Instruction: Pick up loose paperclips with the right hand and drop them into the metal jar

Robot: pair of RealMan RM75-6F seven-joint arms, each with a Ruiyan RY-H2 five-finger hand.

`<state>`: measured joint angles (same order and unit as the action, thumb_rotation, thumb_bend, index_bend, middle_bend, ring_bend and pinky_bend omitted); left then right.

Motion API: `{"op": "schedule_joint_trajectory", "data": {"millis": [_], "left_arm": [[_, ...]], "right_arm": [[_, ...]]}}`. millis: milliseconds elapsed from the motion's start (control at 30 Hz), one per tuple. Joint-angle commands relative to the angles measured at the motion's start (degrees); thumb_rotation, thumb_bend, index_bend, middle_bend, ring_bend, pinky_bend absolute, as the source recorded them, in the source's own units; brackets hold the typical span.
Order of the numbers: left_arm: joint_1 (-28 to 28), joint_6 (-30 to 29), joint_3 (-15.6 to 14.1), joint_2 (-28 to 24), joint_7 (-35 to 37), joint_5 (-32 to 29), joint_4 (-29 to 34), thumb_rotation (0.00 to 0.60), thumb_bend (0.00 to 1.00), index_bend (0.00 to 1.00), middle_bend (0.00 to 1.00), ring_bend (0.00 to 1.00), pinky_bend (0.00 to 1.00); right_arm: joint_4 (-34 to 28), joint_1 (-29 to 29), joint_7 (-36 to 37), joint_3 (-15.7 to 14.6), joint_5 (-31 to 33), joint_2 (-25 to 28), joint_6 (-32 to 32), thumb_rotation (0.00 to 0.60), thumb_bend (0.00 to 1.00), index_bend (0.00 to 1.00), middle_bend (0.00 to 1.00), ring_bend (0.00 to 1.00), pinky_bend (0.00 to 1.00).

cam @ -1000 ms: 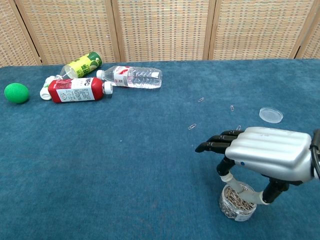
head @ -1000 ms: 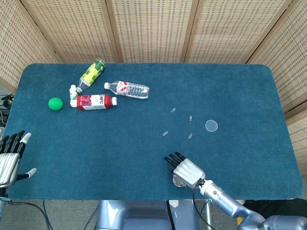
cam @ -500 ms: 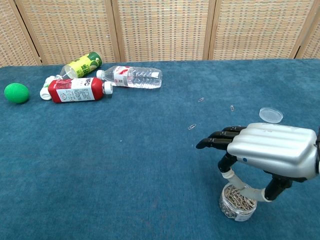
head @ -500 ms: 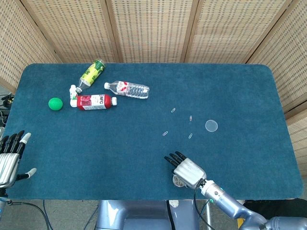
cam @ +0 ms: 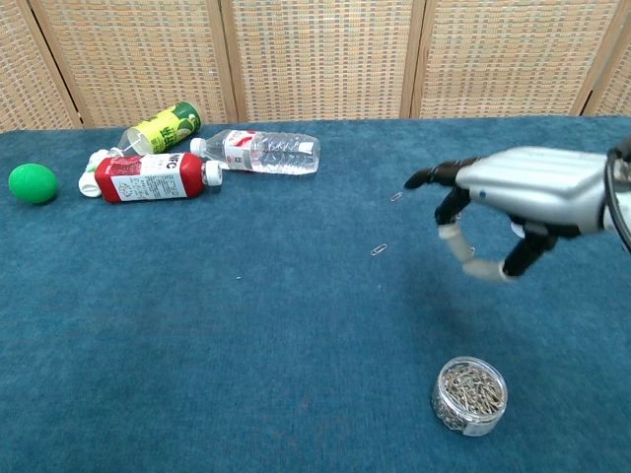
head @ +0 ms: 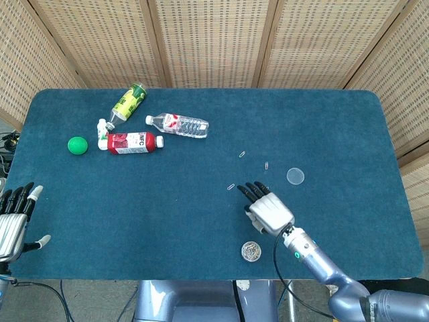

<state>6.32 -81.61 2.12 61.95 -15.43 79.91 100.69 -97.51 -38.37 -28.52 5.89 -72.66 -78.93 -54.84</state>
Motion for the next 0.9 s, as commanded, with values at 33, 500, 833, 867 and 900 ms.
{"op": "schedule_joint_trajectory", "data": {"millis": [33,500,833,867,900], "left_arm": [[0.2,0.3,0.2,0.1,0.0,-0.5,-0.1,0.600,0.00,0.00,0.00,0.00,0.00],[0.9,2.0,0.9,0.3,0.3,-2.9,-0.8,0.600,0.00,0.00,0.00,0.00,0.00],[0.9,1.8,0.9,0.2,0.3,-2.9,-0.7,0.600,0.00,0.00,0.00,0.00,0.00],[0.9,1.8,0.9,0.2,0.3,-2.9,-0.7,0.600,0.00,0.00,0.00,0.00,0.00],[0.9,1.8,0.9,0.2,0.4,-3.0,-0.7,0.600,0.00,0.00,0.00,0.00,0.00]], "right_arm": [[7.9,-2.6,1.3,4.3,6.0,-3.2,1.3,0.600,0.32,0.30,0.00,0.00,0.08],[20.8,-6.7,1.7,4.9,11.6,-9.6,6.5,0.600,0.34,0.30,0.00,0.00,0.08],[25.5,-8.3,-1.4,3.4,14.9,-12.1,8.5,0.600,0.71,0.38,0.00,0.00,0.08],[25.8,-8.4,-1.8,3.2,15.2,-12.3,8.5,0.600,0.73,0.38,0.00,0.00,0.08],[26.0,-8.4,-2.2,3.1,15.4,-12.4,8.5,0.600,0.75,0.39,0.00,0.00,0.08]]}}
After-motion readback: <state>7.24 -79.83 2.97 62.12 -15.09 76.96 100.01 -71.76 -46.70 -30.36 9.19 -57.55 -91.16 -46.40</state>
